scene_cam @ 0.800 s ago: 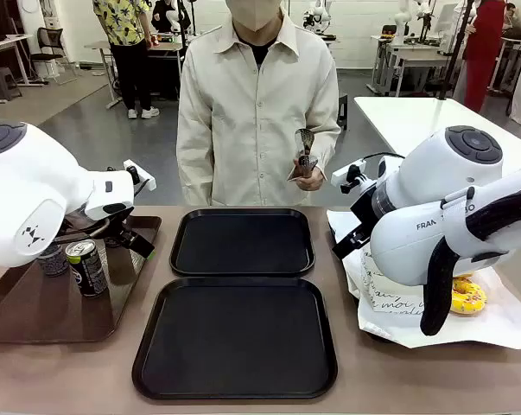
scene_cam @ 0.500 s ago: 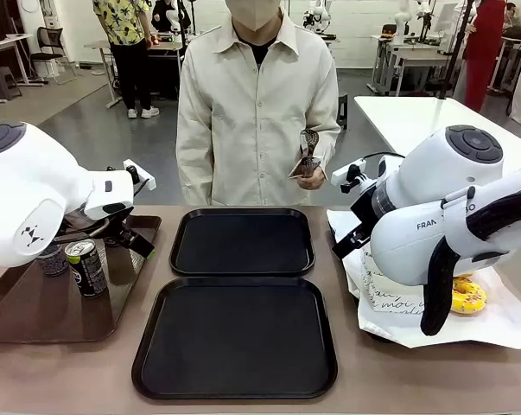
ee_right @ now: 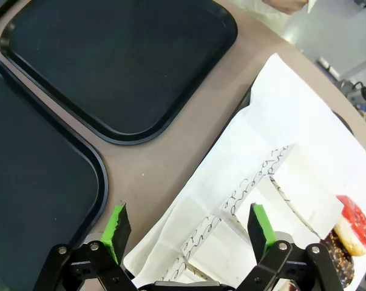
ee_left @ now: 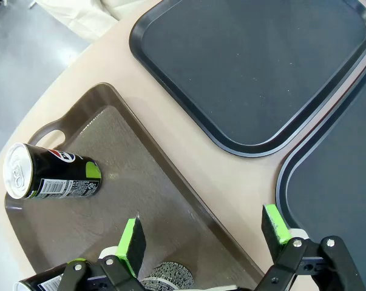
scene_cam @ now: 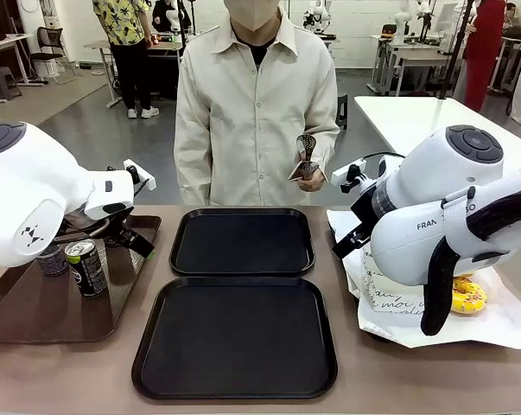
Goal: Set up donuts and drinks on trays.
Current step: Pick up one Pepsi coke and place it on the Flat Tray.
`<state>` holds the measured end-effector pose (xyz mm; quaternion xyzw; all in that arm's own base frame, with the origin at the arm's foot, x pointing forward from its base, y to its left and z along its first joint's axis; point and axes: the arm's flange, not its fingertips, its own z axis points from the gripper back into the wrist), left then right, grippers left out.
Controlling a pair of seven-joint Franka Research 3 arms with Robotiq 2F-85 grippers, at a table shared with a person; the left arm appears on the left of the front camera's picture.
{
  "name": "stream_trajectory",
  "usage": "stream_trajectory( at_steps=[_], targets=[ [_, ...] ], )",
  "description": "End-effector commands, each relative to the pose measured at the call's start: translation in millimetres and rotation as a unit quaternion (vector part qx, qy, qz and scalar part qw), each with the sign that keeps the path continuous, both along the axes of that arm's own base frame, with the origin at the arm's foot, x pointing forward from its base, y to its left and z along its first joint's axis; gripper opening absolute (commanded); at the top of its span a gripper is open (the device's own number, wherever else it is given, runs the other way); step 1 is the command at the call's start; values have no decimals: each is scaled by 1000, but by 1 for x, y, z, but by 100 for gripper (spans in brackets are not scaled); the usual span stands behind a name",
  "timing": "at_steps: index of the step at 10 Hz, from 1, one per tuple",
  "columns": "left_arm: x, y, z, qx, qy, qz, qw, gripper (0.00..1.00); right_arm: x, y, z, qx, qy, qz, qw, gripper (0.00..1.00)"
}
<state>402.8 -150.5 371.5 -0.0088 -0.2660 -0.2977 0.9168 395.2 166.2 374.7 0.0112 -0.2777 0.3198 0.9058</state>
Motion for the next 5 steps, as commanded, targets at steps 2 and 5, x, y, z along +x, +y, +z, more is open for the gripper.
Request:
stream_trajectory(
  at_steps=[2, 5],
  targets=[
    [0, 1, 0, 0, 0, 1, 1000, 100, 0, 0, 0, 0, 0, 0, 1000, 100],
    [-33, 6, 28, 38, -43, -41, 998, 100, -31, 5, 18, 0, -20, 34, 999, 100]
  ],
)
